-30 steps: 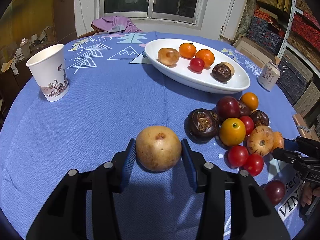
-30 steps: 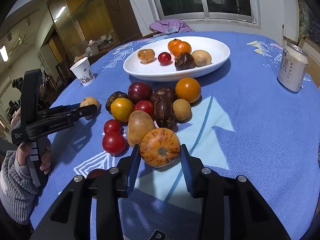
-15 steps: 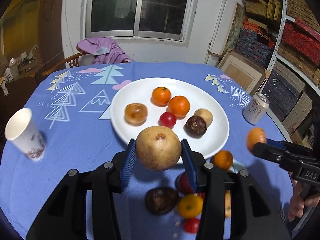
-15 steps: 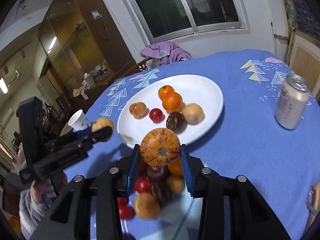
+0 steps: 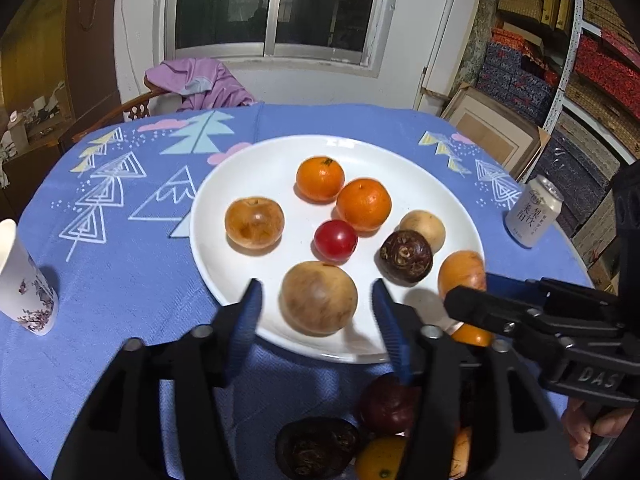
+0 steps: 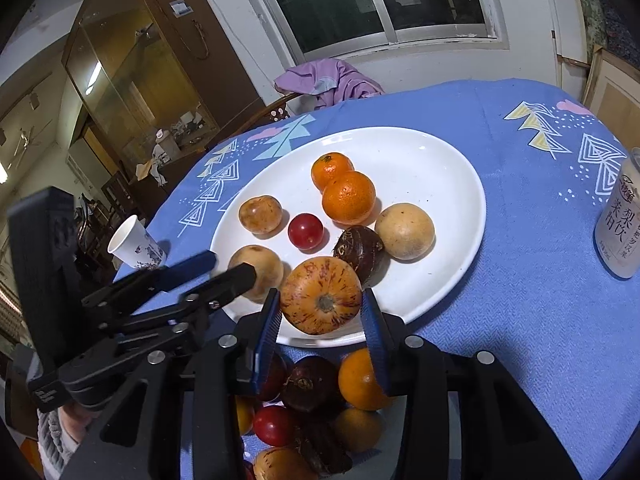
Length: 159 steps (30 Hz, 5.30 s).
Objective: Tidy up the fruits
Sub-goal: 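Carry both fruits over the white plate and open both tools to release, then grasp a dark purple fruit with the left tool while the right tool grasps an orange, then carry both fruits over the white plate and open both tools to release, then move both open tools back toward the remaining fruit cluster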
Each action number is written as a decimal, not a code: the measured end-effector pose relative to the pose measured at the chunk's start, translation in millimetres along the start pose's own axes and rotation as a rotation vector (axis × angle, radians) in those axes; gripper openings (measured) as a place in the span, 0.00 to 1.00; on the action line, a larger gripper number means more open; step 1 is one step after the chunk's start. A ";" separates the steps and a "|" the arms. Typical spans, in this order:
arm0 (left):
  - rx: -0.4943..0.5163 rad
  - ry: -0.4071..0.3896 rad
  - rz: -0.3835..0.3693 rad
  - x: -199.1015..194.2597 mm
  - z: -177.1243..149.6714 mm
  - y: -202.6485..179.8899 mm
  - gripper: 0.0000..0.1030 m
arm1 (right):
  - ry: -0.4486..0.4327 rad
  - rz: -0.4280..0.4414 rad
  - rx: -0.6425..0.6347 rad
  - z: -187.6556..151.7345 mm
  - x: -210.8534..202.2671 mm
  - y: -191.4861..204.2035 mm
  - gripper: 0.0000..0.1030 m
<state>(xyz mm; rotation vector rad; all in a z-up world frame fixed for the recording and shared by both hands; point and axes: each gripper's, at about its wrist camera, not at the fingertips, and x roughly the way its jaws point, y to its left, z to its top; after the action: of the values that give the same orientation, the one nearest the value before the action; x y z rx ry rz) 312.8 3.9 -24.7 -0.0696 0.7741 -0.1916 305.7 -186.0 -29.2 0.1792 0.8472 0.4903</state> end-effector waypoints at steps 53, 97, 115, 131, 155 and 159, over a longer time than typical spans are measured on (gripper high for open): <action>0.104 0.142 0.232 -21.5 -82.0 36.0 0.96 | -0.084 0.048 0.233 -59.0 -72.6 -54.8 0.83; -0.005 0.109 0.059 -20.6 -76.9 43.0 0.52 | 0.052 0.037 0.162 -53.2 -16.9 -55.4 0.37; -0.021 -0.099 0.018 -80.3 -13.9 26.7 0.43 | -0.160 0.097 0.100 -26.1 -89.8 -28.1 0.37; -0.108 0.019 -0.065 24.4 23.8 24.4 0.43 | -0.025 0.067 0.065 14.9 -3.8 -15.7 0.37; -0.003 0.013 0.003 -62.4 -63.8 7.5 0.90 | -0.094 0.095 0.149 -53.3 -81.1 -30.5 0.76; 0.053 0.013 0.017 -56.0 -65.7 -12.1 0.93 | -0.093 0.110 0.207 -57.5 -83.6 -43.0 0.77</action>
<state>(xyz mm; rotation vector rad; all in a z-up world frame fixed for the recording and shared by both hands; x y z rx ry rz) 226.0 3.6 -31.5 -0.0121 0.7821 -0.1966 230.3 -266.4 -25.2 0.4378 0.7993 0.4927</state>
